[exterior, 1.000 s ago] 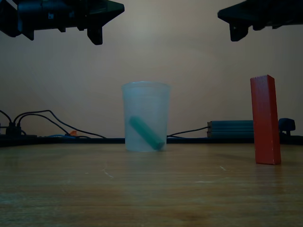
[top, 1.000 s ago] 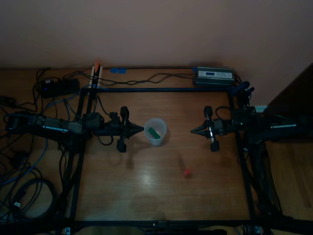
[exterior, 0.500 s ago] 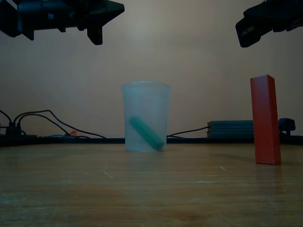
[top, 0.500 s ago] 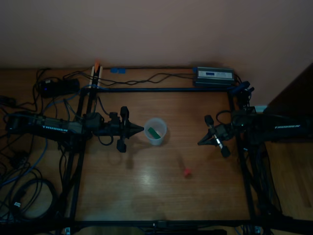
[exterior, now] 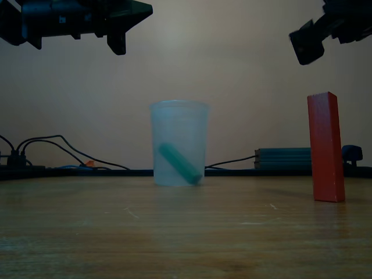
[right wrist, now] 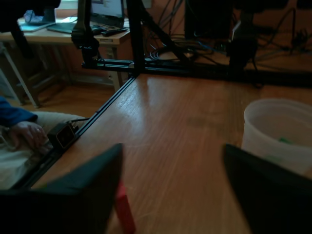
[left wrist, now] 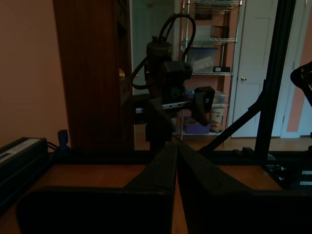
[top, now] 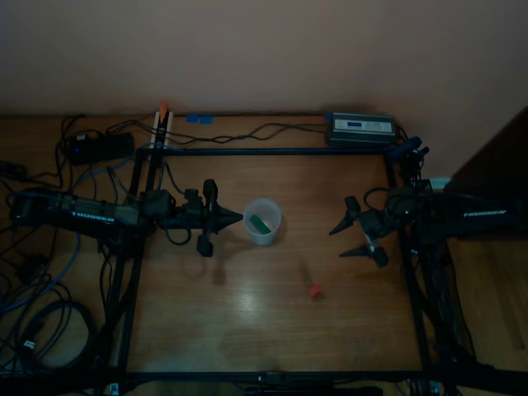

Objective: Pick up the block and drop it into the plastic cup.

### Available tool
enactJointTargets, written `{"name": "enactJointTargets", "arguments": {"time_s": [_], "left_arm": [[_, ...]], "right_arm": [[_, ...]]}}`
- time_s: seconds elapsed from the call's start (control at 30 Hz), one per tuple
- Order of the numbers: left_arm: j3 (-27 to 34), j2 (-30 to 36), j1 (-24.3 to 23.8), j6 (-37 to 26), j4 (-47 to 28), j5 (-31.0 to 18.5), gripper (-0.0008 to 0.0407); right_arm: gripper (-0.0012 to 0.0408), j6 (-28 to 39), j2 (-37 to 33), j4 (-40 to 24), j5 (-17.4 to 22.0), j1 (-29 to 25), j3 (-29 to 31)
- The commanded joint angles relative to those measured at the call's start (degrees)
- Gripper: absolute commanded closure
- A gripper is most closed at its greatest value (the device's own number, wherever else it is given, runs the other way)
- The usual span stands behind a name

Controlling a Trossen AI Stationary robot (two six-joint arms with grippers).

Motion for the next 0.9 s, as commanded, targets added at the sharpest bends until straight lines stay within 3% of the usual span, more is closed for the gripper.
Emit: {"name": "enactJointTargets", "arguments": {"time_s": [0.0,0.07,0.13,0.27,0.5,0.67,0.73,0.87], "left_arm": [[0.0,0.0,0.0,0.0,0.0,0.0,0.0399],[0.0,0.0,0.0,0.0,0.0,0.0,0.0399],[0.0,0.0,0.0,0.0,0.0,0.0,0.0399],[0.0,0.0,0.0,0.0,0.0,0.0,0.0399],[0.0,0.0,0.0,0.0,0.0,0.0,0.0399],[0.0,0.0,0.0,0.0,0.0,0.0,0.0399],[0.0,0.0,0.0,0.0,0.0,0.0,0.0399],[0.0,0.0,0.0,0.0,0.0,0.0,0.0399]], "right_arm": [[0.0005,2.3,0.1,-1.0,1.9,0.0,0.1],[-0.0008,3.3,0.1,-2.8,3.9,0.0,0.1],[0.0028,2.7,0.1,-4.4,4.9,0.0,0.1],[0.0118,0.1,0.1,-5.6,4.3,0.0,0.1],[0.0284,-5.9,0.4,-5.9,-2.9,0.0,0.1],[0.0392,-7.6,0.3,-5.8,-2.9,-0.2,0.1],[0.0393,-8.3,0.4,-5.5,-3.1,-0.2,0.1],[0.0343,-8.5,0.4,-4.3,-3.0,-0.2,0.1]]}}
